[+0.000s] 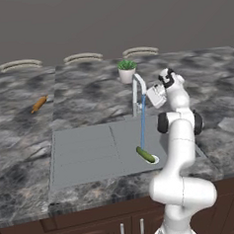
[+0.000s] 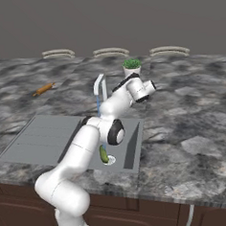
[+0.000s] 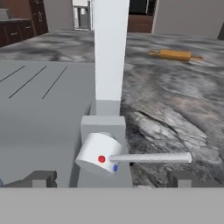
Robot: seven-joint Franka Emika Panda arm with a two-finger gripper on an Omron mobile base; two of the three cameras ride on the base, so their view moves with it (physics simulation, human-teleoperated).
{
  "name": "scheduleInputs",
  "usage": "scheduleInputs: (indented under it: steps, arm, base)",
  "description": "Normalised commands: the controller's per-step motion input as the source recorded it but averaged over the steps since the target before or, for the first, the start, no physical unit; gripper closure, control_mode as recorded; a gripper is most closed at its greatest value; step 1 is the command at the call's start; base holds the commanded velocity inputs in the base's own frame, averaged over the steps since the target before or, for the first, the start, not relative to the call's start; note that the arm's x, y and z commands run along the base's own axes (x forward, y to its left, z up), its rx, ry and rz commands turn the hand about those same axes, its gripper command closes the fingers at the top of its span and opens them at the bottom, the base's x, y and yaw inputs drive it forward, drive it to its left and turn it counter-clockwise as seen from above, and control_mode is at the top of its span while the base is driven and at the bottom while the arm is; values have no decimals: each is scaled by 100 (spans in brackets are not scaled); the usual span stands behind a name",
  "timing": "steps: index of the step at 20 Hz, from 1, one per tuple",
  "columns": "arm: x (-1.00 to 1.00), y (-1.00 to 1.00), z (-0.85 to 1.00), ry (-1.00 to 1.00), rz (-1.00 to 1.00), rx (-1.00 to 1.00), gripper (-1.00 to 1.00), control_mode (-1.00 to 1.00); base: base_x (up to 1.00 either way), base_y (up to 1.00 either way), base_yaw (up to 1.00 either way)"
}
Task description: Turn on the sink faucet. Then move the cucumber from the counter to the sink. Turn off the sink. Move the vegetable from the sink to the pot next to the stove. Finally move the pot to the front center burner.
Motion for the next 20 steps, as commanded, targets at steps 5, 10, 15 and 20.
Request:
scheduleInputs:
  steps: [5,10,15,20]
  arm:
    - [0,42,13,3,0,0,-100,-100]
    - [0,40,13,2,0,0,-100,-100]
    - [-3,44,19,0,0,0,-100,-100]
    - [0,35,8,0,0,0,-100,-100]
  base:
    - [0,0,0]
    - [0,0,0]
    - [0,0,0]
    - [0,0,0]
